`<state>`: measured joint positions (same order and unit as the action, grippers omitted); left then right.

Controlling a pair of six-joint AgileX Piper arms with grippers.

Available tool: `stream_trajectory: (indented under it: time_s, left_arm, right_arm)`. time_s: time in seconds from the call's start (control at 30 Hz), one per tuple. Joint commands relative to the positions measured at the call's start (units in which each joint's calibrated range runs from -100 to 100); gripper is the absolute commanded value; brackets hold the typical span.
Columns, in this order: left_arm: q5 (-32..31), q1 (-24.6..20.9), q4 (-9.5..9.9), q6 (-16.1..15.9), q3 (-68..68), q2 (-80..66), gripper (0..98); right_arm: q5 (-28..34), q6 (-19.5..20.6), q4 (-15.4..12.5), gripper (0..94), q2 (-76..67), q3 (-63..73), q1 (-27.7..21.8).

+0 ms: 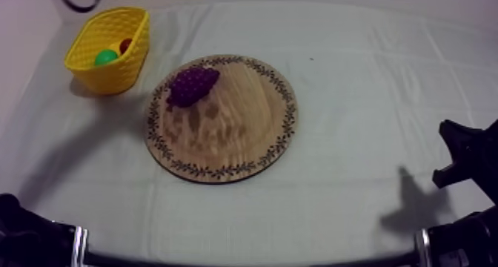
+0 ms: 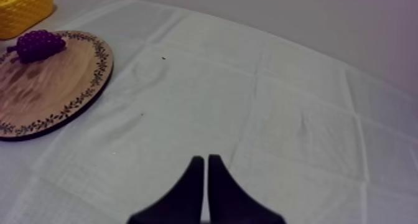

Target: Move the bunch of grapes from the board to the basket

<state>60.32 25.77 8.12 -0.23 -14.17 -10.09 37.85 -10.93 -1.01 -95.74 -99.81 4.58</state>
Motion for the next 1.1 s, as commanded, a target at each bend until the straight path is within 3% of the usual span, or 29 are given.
stream_trajectory:
  time_s: [0.0,0.1,0.17,0.43,0.53,0.73,1.07]
  left_arm:
    - [0.6,-0.1,0.06,0.3,3.3,10.9,0.4]
    - [1.2,-0.3,0.08,0.8,5.5,16.6,5.0]
    - [1.6,-0.6,0.1,1.3,6.8,19.9,13.9]
    - [5.0,-2.0,-0.21,2.3,8.8,28.9,71.5]
    - [6.4,-2.3,-0.45,2.2,8.3,30.5,84.3]
    - [7.3,-2.3,-1.22,2.0,6.9,33.6,91.8]
    - [5.7,-3.0,-3.62,0.3,7.4,40.6,89.7]
  right_arm:
    - [0.0,0.0,0.0,0.4,0.0,0.0,0.0]
    - [0.0,0.0,0.0,0.4,0.0,0.0,0.0]
    - [0.0,0.0,0.0,0.4,0.0,0.0,0.0]
    - [0.0,0.0,0.0,0.4,0.0,0.0,0.0]
    - [0.0,0.0,0.0,0.4,0.0,0.0,0.0]
    - [0.0,0.0,0.0,0.4,0.0,0.0,0.0]
    - [0.0,0.0,0.0,0.4,0.0,0.0,0.0]
